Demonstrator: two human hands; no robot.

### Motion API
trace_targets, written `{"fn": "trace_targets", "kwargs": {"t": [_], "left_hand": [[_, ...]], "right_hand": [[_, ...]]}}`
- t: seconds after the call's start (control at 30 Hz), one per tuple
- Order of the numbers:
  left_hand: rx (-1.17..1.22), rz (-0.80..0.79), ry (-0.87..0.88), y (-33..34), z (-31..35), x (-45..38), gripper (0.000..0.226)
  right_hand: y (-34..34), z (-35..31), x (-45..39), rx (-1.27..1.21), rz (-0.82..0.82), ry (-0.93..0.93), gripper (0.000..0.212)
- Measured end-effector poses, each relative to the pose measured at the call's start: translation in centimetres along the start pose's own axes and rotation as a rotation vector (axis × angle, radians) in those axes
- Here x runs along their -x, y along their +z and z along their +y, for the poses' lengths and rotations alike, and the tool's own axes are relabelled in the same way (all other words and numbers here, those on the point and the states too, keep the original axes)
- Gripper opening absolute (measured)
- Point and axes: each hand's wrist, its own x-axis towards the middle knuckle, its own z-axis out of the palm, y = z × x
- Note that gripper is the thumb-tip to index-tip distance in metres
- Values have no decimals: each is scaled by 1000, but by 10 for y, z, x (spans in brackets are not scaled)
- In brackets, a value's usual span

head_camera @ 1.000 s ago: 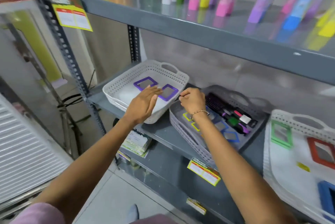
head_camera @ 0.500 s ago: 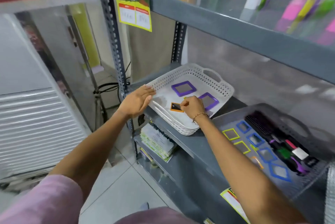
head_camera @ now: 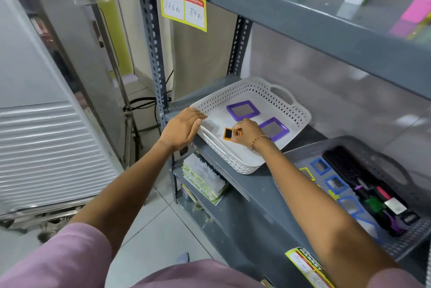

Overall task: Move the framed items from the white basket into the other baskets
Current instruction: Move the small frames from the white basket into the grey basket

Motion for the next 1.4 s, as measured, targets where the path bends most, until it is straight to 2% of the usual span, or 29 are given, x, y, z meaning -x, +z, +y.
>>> {"fn": "trace_targets", "kwargs": {"t": [0.03, 0.1, 0.23, 0.3, 0.4, 0.47, 0.57, 0.73, 0.83, 0.9, 0.97, 1.07, 1.13, 1.23, 1.33, 1.4], "left_hand": [[1, 3, -2, 0, 1, 0, 47], [3, 0, -3, -1, 1, 0, 46], [-15, -3, 9, -7, 7, -1, 46], [-19, -1, 0, -12, 13, -4, 49], [-12, 21, -32, -16, 26, -6, 47], [6, 50, -50, -16, 39, -9, 46], [45, 72, -5, -9, 78, -17, 44], [71, 56, 223, 13, 155, -22, 36], [115, 0, 351, 34, 198, -14, 35], [161, -49, 442, 48, 220, -4, 34], [173, -116, 472, 62, 232, 6, 34], [181, -161, 453, 75, 228, 15, 36], [211, -148, 424, 79, 222, 18, 42], [224, -144, 384, 82, 215, 18, 56], [243, -112, 379, 86, 213, 19, 56], [280, -100, 351, 88, 213, 20, 58]], "right_hand": [[-1, 2, 0, -31, 5, -12, 10], [-1, 5, -2, -123, 45, 15, 24], [-7, 8, 3, -335, 151, 102, 23], [-14, 10, 12, -368, 202, 129, 36], [-29, 16, 37, -587, 240, 114, 54], [-37, 22, 53, -715, 245, 121, 48], [-51, 40, 90, -834, 346, 170, 35], [-74, 91, 154, -973, 476, 310, 21], [-80, 129, 189, -987, 451, 443, 10], [-77, 154, 209, -989, 433, 535, 21], [-73, 174, 225, -911, 411, 636, 17], [-68, 190, 243, -646, 297, 764, 10], [-66, 189, 250, -606, 205, 792, 12], [-62, 181, 253, -554, 53, 845, 39], [-57, 173, 251, -435, -51, 847, 48], [-56, 169, 248, -349, -109, 860, 46]]}}
